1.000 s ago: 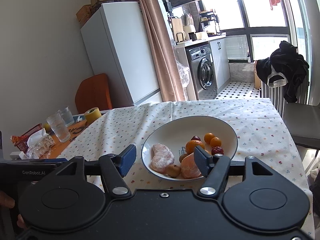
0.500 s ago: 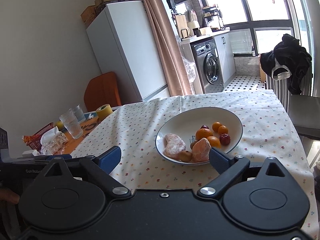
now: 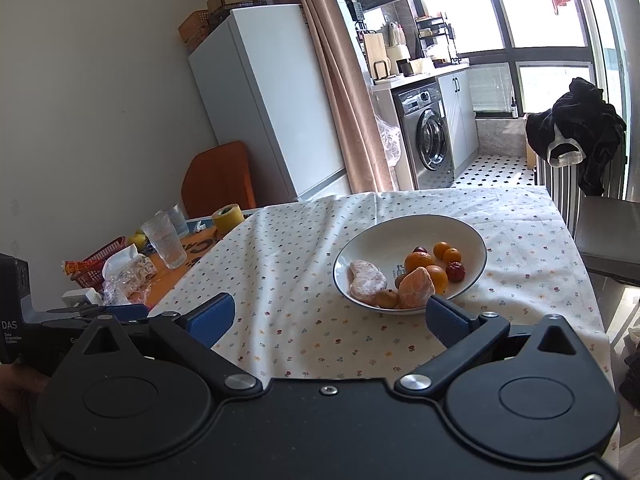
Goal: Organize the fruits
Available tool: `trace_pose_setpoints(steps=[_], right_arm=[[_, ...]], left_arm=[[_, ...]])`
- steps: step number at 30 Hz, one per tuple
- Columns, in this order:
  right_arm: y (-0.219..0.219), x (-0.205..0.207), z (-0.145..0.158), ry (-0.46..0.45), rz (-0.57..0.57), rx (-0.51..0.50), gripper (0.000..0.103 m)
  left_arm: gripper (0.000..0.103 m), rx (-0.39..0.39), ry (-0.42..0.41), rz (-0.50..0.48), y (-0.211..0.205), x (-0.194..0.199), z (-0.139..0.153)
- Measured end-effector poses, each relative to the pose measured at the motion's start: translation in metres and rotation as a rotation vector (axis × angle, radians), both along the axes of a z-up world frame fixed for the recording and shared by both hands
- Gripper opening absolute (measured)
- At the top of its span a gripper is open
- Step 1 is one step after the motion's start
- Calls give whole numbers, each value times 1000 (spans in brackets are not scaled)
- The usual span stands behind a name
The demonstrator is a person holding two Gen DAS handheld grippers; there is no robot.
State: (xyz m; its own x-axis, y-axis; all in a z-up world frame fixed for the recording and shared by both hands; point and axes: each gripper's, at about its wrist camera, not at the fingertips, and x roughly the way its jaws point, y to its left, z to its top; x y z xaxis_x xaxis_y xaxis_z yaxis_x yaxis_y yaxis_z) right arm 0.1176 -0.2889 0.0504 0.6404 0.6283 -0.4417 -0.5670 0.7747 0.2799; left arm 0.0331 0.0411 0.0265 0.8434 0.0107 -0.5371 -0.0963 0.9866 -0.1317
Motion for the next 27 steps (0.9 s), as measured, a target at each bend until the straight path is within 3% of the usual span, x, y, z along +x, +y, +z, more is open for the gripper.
trace_pose_setpoints(steps=[27], right_arm=[[5,-12,-3,28,21,-43,103]], left_arm=[[103,33,24,-24,-15,3,-4]])
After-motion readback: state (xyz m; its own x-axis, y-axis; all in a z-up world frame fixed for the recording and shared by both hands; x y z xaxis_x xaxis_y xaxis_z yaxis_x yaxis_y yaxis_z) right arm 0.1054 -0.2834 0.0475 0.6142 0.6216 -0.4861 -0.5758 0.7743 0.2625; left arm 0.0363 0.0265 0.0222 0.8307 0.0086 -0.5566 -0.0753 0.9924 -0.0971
